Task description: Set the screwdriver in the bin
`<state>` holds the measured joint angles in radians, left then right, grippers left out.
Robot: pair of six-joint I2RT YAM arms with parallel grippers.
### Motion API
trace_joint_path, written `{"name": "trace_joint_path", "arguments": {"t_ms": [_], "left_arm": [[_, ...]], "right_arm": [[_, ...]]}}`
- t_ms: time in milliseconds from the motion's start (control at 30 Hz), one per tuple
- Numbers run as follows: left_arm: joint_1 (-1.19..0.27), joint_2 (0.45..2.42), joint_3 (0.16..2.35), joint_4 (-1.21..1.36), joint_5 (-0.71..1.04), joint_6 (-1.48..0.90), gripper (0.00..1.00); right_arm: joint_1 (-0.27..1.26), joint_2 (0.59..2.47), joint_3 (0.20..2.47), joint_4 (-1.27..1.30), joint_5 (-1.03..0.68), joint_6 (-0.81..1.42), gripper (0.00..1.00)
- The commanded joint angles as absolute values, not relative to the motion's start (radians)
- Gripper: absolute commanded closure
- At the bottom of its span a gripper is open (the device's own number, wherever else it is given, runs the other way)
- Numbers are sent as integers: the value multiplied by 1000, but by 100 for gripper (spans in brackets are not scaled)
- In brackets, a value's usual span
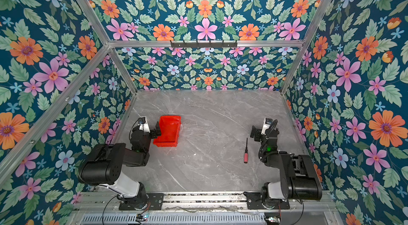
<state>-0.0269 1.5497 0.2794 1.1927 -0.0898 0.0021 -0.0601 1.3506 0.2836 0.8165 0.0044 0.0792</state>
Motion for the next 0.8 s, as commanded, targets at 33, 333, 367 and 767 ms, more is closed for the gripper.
{"name": "trace_joint_path", "arguments": {"t_ms": [33,333,367,767], "left_arm": [[-42,1448,286,1099,-112,18,0],[-240,1220,423,746,-79,234,0],[-259,1208,443,713,-56,233,0],[-583,1157,604,455,231,243,0]], "right_arm": [[-60,1172,298,660,16,90,1],[-56,649,313,187,44,238,1],[-53,622,331,127,46,248,1],[62,626,585,-399,95,314,1]]}}
